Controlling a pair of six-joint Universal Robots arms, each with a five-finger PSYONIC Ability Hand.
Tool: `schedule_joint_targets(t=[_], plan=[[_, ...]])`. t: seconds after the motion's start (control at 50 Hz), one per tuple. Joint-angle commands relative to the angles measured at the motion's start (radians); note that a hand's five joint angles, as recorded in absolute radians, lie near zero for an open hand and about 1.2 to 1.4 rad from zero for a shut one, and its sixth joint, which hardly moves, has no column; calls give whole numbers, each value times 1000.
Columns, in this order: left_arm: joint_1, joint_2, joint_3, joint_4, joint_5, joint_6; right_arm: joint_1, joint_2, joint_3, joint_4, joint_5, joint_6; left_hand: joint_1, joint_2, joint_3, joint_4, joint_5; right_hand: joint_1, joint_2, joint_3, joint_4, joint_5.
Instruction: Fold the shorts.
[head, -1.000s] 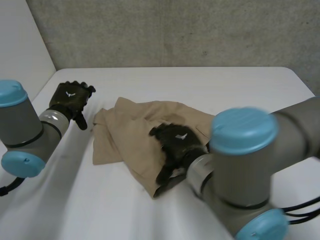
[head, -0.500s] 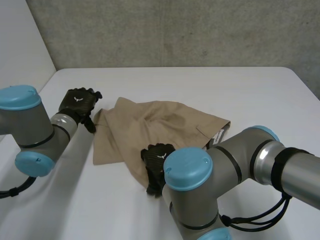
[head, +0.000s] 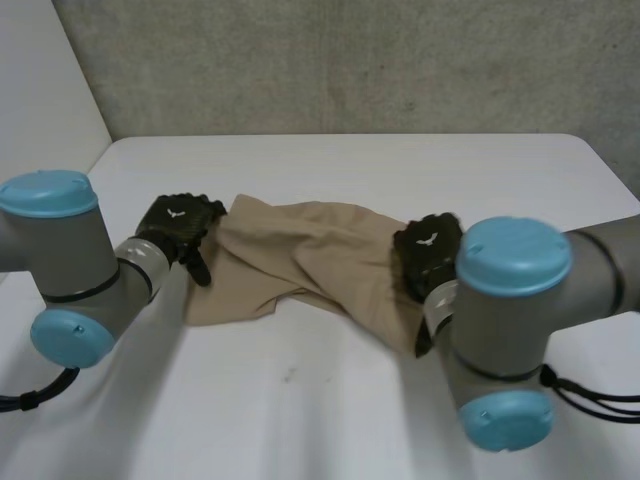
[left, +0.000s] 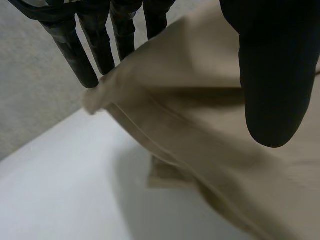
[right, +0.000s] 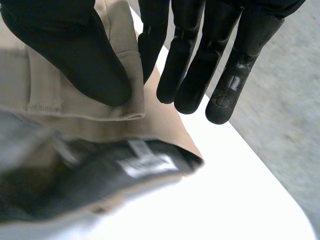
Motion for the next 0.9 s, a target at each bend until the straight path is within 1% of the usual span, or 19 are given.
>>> schedule_joint_targets(t=[0.02,0.12,0.24,0.36,0.52,0.72,0.8,0.86,0.9], plan=[[-51,-13,16,-37,2,-31,-79,-21,50,-2,-32,-25,151,138,140,138,137,424,225,218,208,252],[-55,-29,56,-31,-3,-45,-75,-27,76,-3,-68,-16,269,256,258,256,255,424,225,218,208,252],[-56,-36,125,-30,-3,-53,-66,-32,97,-3,-80,-18,269,256,258,256,255,424,225,218,208,252],[-58,-35,151,-30,6,-45,-70,-52,105,-5,-82,-16,269,256,258,256,255,424,225,218,208,252],[-70,-108,183,-30,10,-37,-72,-76,105,-2,-91,-16,260,247,249,248,246,424,225,218,208,252],[-79,-144,215,-33,11,-34,-72,-83,98,-2,-91,2,269,256,258,256,255,424,225,218,208,252],[-81,-170,243,-36,26,-19,-70,-83,88,-3,-91,11,269,256,258,256,255,424,225,218,208,252],[-82,-185,257,-37,46,4,-70,-83,84,-3,-91,14,383,370,372,370,369,424,225,218,208,252],[-85,-196,261,-36,59,16,-70,-83,81,-3,-91,14,416,403,405,403,401,424,225,218,208,252]])
